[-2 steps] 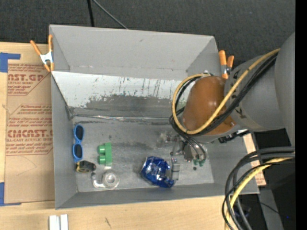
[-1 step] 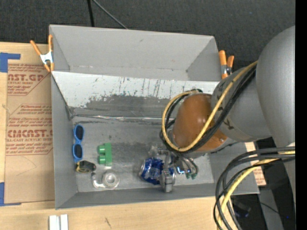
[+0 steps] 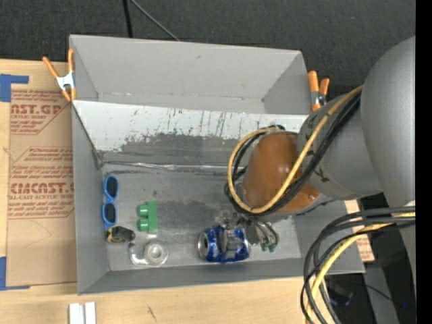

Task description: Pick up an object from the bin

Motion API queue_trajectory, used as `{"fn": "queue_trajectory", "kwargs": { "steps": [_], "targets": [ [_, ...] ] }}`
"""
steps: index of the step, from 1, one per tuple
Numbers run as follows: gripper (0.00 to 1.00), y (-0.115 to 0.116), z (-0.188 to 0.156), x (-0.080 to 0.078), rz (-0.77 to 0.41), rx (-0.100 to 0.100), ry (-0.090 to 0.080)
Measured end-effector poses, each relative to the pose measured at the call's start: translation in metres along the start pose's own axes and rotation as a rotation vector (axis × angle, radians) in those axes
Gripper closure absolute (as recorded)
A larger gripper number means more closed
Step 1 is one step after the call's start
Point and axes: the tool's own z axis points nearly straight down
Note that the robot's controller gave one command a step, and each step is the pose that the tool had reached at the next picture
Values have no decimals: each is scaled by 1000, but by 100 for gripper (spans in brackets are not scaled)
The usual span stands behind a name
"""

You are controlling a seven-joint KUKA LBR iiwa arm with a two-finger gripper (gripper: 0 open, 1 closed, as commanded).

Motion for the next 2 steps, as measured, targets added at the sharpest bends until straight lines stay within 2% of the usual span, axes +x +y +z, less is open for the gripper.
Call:
{"fn": "queue_trajectory", "kwargs": {
  "steps": [1, 2],
  "targets": [
    [100, -35, 0, 1, -4, 1, 2],
    [100, -43, -90, -53, -29, 2, -4]
  ]
}}
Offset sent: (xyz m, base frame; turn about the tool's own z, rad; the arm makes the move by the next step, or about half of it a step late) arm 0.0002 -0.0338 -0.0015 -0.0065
